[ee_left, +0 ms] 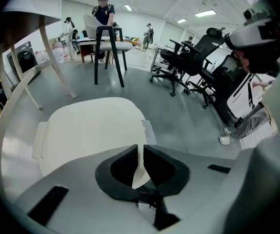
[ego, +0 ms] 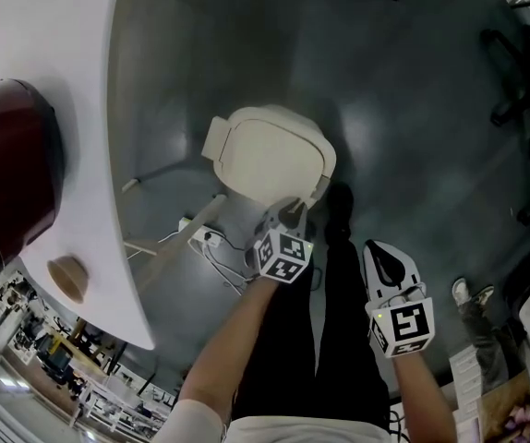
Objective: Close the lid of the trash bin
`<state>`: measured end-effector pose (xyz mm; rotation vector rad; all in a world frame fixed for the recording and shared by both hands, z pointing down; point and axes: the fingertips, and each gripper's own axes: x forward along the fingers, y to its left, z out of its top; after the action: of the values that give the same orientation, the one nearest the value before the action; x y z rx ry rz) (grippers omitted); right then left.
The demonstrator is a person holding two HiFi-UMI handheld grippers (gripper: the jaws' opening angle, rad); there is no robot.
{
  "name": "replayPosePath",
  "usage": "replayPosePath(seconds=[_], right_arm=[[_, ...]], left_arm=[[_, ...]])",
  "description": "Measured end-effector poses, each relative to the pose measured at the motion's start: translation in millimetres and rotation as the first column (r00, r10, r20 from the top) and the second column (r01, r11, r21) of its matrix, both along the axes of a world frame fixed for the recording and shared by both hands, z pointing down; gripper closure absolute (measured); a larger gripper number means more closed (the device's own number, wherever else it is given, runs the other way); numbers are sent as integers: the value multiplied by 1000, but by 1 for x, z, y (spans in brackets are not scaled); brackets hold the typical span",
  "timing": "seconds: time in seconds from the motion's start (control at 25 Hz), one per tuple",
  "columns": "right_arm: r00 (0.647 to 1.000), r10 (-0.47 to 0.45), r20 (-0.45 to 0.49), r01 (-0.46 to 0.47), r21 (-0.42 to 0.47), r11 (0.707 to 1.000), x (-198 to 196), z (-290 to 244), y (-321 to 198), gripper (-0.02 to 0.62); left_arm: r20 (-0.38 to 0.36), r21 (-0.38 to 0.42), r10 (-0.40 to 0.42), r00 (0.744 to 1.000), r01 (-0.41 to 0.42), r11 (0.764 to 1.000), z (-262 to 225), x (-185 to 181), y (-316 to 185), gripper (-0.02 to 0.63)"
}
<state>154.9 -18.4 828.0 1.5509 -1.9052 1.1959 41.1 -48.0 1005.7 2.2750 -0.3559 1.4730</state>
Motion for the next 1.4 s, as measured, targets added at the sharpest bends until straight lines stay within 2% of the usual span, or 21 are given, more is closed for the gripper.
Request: replayPosePath(seconds=[0.08, 0.36, 0.6, 0.8, 1.12, 1.4], right_arm=[[1000, 4, 2, -4, -3, 1000, 1, 1, -1, 583], [1000, 17, 0, -17, -13, 1000, 7, 9, -3, 583], [1000, 16, -7, -16, -21, 1000, 9, 14, -1, 583], [1000, 2, -13, -2, -9, 1000, 10, 7, -4, 583], [997, -70, -43, 71, 32, 997, 9, -38, -15, 583], [983, -172, -66, 177, 81, 981, -1, -116, -12, 583]], left_arm=[[5, 1, 7, 1000, -7, 1000, 5, 0, -3, 575], [35, 1, 55, 998, -55, 998, 23, 1, 0, 577], [42, -51, 9, 999, -6, 999, 35, 3, -1, 594], [52, -35, 30, 998, -28, 999, 28, -1, -1, 591], [-32, 20, -34, 999, 34, 999, -44, -1, -11, 592], [-132, 58, -151, 980, 160, 985, -167, -6, -11, 592]])
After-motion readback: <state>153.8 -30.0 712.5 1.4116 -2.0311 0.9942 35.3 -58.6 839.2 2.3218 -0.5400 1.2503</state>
